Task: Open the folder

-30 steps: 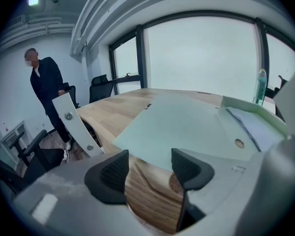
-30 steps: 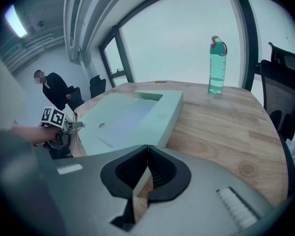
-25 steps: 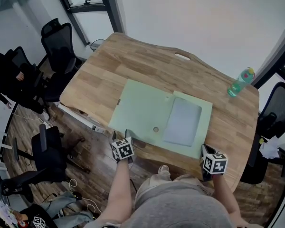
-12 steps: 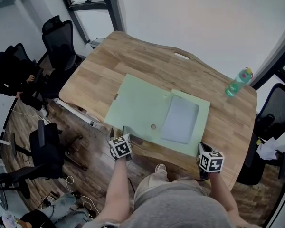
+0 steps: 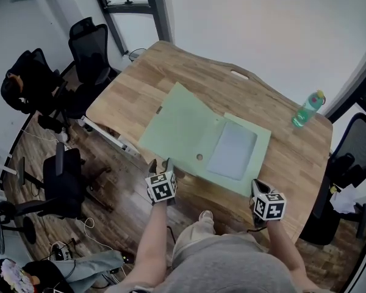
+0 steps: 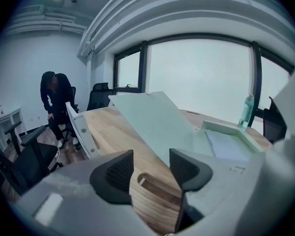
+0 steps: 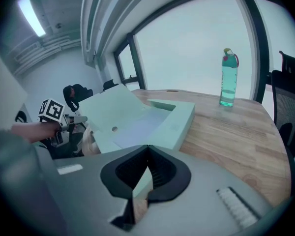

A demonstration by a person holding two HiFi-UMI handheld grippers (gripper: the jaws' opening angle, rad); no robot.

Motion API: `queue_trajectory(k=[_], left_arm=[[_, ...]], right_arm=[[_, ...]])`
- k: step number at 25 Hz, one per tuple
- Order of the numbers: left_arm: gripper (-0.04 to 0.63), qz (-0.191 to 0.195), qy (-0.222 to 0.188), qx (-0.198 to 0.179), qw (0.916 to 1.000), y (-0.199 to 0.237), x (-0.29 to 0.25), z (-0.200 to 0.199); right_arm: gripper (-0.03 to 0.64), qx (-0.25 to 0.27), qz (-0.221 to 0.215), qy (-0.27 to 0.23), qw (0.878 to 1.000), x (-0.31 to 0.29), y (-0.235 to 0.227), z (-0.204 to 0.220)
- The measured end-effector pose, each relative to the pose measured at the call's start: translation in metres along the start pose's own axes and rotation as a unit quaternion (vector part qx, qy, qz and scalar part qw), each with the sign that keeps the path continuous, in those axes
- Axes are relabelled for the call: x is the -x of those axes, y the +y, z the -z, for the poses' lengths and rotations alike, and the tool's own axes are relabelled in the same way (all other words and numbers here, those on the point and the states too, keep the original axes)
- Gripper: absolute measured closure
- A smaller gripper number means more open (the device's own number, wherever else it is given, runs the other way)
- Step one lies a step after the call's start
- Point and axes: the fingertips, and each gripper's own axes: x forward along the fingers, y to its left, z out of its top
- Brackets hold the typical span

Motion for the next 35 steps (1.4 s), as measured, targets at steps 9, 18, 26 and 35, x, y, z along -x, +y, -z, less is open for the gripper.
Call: queue_trajectory(k=[9,18,26,35], left_arm=[[0.459,0.05,-0.035,0.006,0.9981,-0.069,0.075,0.003],[0.555,0.086,-0.062,0.006,0.9944,-0.126,0.155,0.017],[0.591,0.103,-0.077,0.023,0.9914,-0.161,0.214,0.038],[0.591,0.133,-0.089,0.018,0.987,-0.2,0.275,0.065]], right_arm=[[0.614,0.026,-0.066,-0.061,0.996,0.044,0.042,-0.022],[0.614,0.052,-0.114,-0.102,0.987,0.102,0.066,-0.019],[0.614,0.075,-0.127,-0.138,0.979,0.156,0.081,-0.007],[0.614,0.054,-0.125,-0.169,0.976,0.215,0.079,0.021]])
